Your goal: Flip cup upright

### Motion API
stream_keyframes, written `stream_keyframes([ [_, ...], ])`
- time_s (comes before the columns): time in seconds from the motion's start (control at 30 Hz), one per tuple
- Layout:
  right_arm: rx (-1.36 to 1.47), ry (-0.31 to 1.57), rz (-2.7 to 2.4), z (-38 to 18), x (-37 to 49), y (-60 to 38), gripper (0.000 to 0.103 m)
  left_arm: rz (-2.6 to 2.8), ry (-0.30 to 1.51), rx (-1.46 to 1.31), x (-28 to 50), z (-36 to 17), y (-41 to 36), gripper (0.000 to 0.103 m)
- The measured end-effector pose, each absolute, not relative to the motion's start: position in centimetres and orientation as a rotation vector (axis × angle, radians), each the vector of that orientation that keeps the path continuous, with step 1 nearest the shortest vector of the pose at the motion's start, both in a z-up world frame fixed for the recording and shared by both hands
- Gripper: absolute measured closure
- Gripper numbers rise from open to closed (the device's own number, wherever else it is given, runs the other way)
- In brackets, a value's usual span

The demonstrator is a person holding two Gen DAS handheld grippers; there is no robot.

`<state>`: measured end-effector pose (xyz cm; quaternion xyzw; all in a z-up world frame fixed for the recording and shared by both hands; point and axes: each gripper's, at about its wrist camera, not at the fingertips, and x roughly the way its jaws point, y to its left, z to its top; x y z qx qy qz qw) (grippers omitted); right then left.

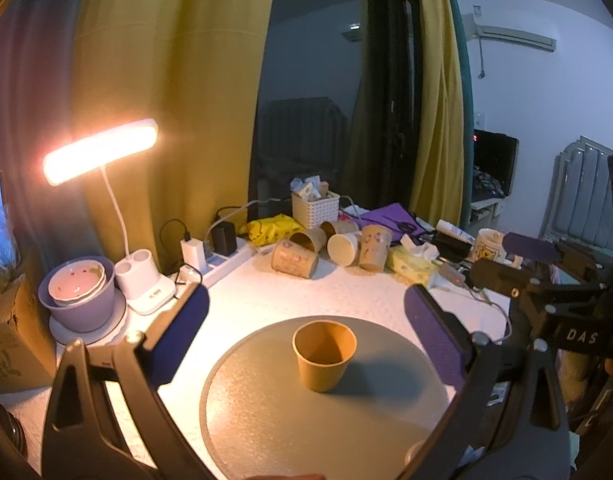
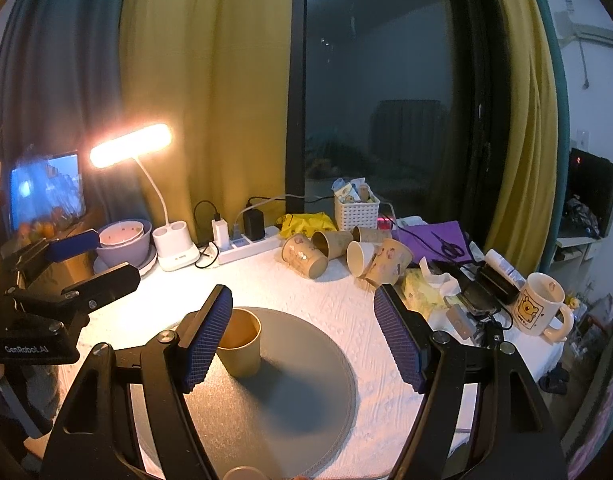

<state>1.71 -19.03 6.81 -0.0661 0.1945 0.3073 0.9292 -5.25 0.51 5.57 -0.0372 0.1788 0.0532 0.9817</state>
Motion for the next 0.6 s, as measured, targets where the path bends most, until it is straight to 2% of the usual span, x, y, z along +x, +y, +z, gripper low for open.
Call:
stream_keyframes([
  [0.6,-0.146,0.414,0.638,6.46,1.75,-18.66,0.027,0.098,0.356,-0.068,-5.49,5.73,0.39,0.004],
])
